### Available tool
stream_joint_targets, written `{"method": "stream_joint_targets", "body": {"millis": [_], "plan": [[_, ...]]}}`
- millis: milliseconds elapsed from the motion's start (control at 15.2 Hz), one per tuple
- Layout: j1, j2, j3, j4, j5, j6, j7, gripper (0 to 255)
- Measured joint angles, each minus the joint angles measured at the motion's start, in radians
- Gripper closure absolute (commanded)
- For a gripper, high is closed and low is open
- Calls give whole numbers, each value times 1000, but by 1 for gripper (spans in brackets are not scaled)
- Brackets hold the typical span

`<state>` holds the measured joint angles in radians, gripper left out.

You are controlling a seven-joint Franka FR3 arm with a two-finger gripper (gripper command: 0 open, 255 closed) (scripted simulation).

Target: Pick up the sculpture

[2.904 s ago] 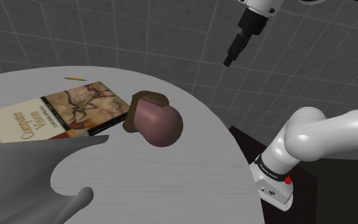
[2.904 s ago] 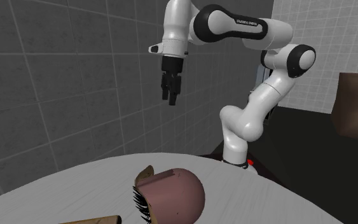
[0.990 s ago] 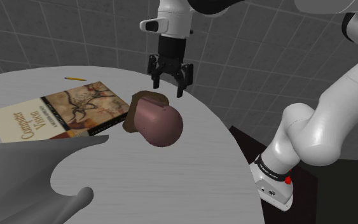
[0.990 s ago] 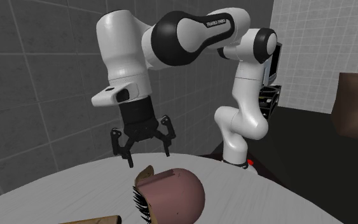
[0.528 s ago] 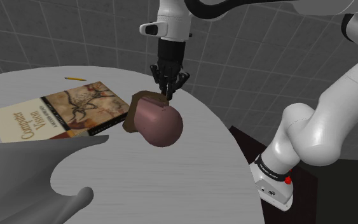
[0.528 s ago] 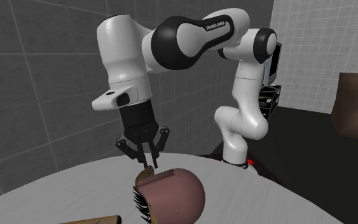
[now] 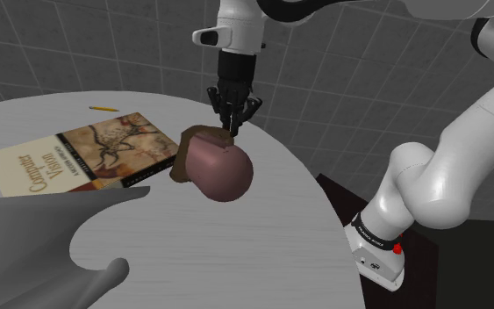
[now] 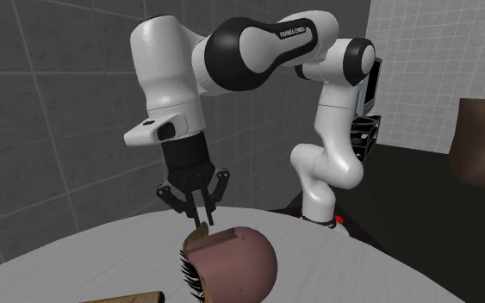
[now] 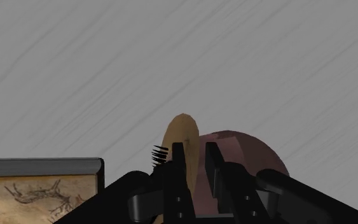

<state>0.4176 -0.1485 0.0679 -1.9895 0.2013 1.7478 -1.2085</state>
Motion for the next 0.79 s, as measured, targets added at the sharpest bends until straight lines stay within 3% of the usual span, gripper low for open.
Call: {"method": "stream_joint_targets", "body": {"millis": [792], "plan": [[-2,2,-4,160,-5,-156,25,255]]}}
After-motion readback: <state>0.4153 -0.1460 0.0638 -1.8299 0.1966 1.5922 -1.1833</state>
